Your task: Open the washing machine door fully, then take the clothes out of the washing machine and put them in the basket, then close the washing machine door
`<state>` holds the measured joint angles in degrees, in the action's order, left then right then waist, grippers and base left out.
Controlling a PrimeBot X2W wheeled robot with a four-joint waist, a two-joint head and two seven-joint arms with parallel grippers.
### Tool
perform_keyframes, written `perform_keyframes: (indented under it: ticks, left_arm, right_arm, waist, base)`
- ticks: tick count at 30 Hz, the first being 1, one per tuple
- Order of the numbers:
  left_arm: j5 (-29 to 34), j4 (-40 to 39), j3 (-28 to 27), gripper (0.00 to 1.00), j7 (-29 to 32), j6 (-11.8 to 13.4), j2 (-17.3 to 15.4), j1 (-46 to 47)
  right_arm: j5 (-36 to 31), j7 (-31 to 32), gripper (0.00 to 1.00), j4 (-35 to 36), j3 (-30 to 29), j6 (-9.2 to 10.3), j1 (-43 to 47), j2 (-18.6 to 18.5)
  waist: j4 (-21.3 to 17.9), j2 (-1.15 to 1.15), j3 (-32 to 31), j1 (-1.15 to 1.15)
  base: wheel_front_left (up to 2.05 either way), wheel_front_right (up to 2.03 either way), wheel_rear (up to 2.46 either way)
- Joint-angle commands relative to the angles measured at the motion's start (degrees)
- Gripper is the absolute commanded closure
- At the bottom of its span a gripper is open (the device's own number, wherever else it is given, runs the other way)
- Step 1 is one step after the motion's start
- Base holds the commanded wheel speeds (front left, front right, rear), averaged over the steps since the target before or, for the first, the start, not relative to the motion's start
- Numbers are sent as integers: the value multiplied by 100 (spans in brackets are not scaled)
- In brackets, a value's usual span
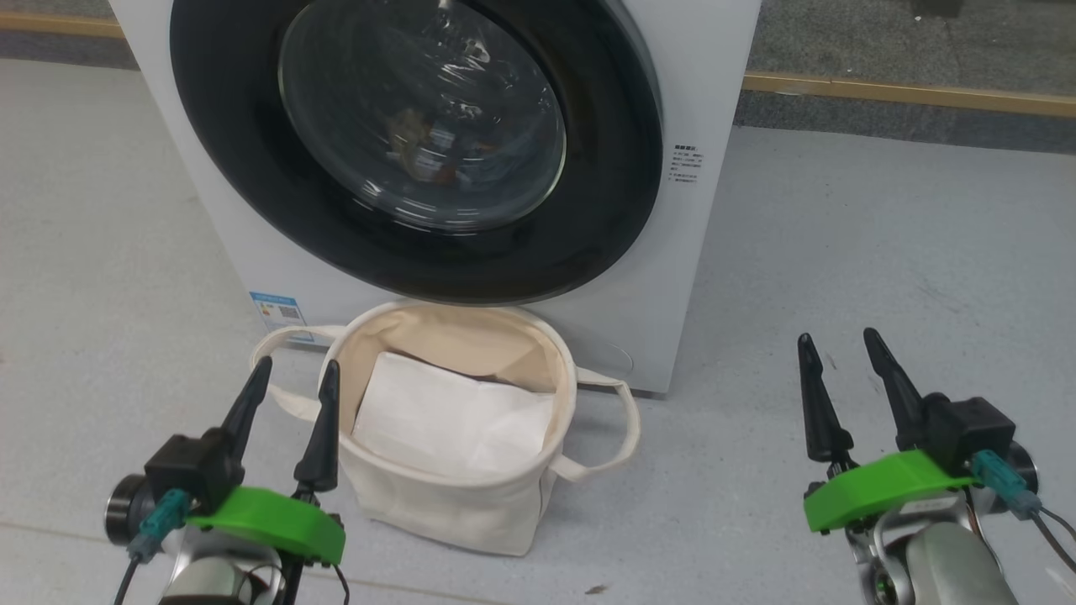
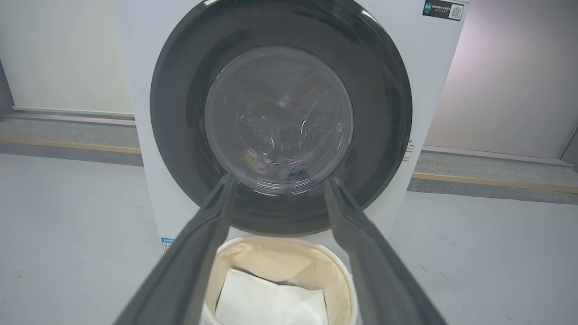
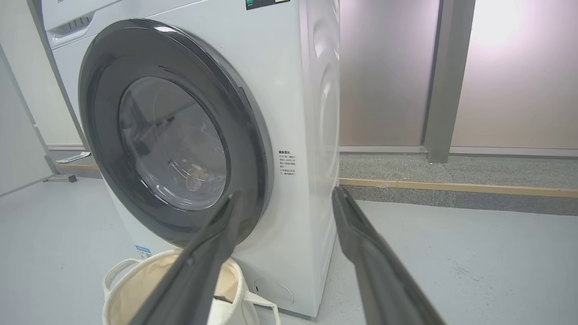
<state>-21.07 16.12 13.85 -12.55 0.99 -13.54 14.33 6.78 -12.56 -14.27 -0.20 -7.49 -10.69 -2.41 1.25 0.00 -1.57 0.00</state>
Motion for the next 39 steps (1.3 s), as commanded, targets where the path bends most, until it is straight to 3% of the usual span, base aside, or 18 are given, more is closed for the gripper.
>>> perform_keyframes:
  ticks: [1, 10, 18, 39]
  left_arm:
    - [154, -196, -205, 0, -93, 18, -142, 362]
    - [601, 74, -243, 0, -244, 82, -163, 494]
    - [-182, 259, -483, 0, -139, -254, 103, 520]
    - [-70, 346, -284, 0, -112, -171, -4, 543]
  right_arm:
    - [-183, -92, 0, 217, 132, 0, -357, -41]
    - [-736, -243, 0, 295, 169, 0, -422, -46]
    - [-301, -244, 0, 182, 151, 0, -411, -46]
    - [-124, -244, 0, 99, 195, 0, -415, -46]
  waist:
    - [-8, 0, -1, 0]
    - [-36, 0, 11, 0]
    - [-29, 0, 2, 0]
    - [-21, 0, -21, 0]
  base:
    - [0, 0, 0]
    - [0, 0, 0]
    - [0, 0, 0]
    - [0, 0, 0]
